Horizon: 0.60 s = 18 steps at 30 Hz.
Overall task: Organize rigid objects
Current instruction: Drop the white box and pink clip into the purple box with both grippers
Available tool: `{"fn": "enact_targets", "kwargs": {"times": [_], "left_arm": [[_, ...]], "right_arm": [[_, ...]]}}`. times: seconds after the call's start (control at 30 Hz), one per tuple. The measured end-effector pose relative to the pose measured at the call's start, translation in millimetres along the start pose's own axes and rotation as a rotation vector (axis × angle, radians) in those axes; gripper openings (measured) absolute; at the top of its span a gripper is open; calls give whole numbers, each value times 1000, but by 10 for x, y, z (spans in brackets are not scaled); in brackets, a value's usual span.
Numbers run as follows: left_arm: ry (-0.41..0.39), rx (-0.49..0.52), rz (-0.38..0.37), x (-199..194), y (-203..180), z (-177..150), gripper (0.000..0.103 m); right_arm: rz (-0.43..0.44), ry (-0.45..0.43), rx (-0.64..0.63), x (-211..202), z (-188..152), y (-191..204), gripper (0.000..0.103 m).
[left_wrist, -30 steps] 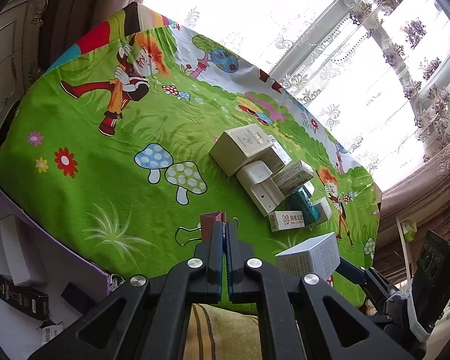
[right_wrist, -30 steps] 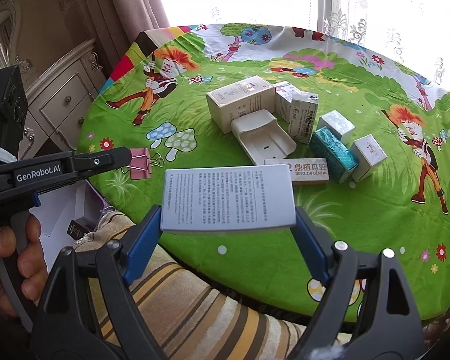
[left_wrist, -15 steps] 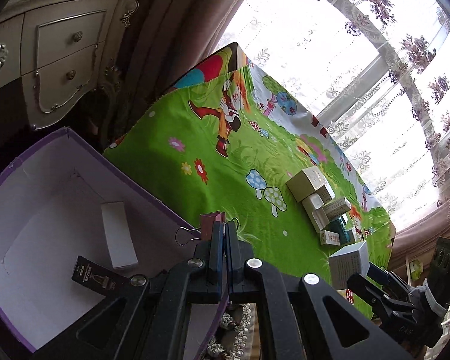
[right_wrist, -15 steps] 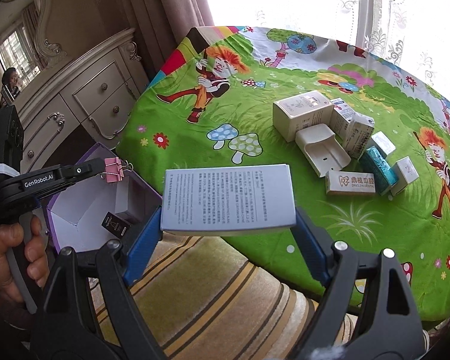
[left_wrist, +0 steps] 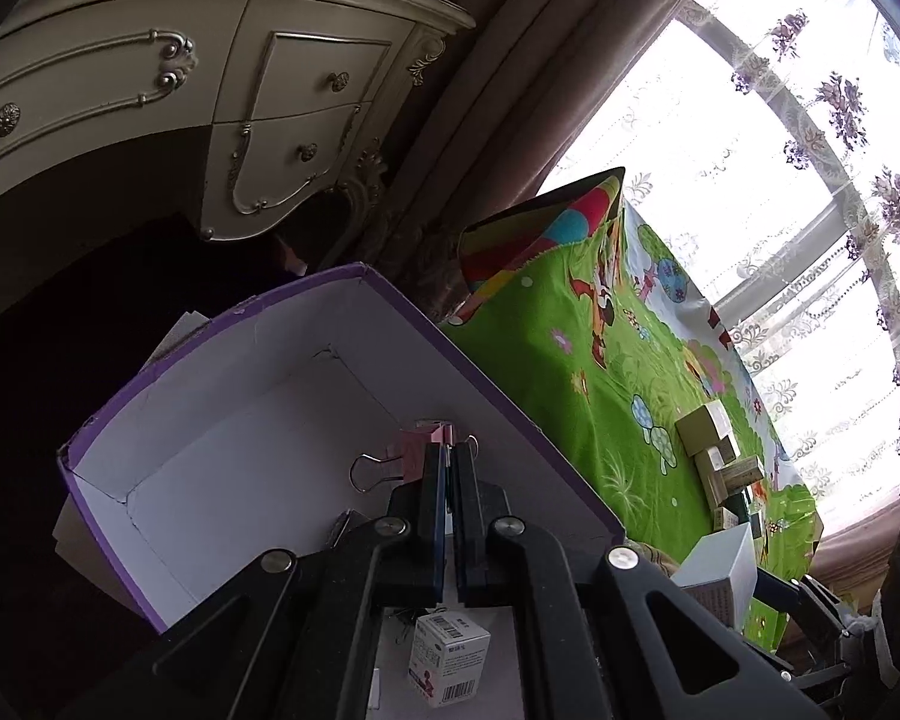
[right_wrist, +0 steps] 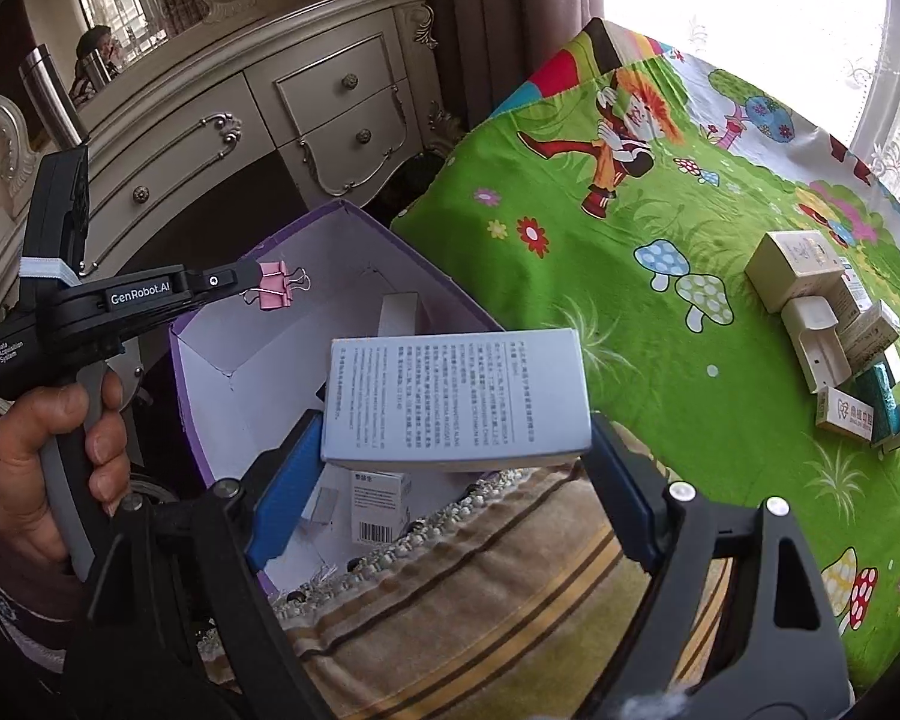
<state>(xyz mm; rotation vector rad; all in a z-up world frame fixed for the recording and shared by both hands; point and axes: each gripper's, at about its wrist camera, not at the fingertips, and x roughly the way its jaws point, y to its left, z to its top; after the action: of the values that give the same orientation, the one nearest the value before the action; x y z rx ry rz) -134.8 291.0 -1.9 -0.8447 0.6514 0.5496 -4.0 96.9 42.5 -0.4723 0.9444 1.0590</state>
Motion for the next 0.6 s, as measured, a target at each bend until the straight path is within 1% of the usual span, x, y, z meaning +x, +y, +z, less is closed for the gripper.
{"fn": "enact_targets", "kwargs": {"times": [0.2, 0.33, 0.43, 0.53, 0.6], "left_arm": [[-22, -53, 7, -67, 292, 15, 2], [-31, -80, 8, -99, 434, 13, 2], [-33, -98, 11, -104, 521, 9, 2], [-31, -116, 13, -91, 575, 4, 2], [-28, -118, 15, -81, 581, 0, 2]], "right_arm": [[79, 67, -104, 267, 25, 557, 87], [124, 108, -149, 430, 6, 790, 88], [128, 126, -157, 487, -17, 819, 88], [141, 125, -120, 474, -12, 728, 88], [144, 122, -100, 467, 5, 672, 91]]}}
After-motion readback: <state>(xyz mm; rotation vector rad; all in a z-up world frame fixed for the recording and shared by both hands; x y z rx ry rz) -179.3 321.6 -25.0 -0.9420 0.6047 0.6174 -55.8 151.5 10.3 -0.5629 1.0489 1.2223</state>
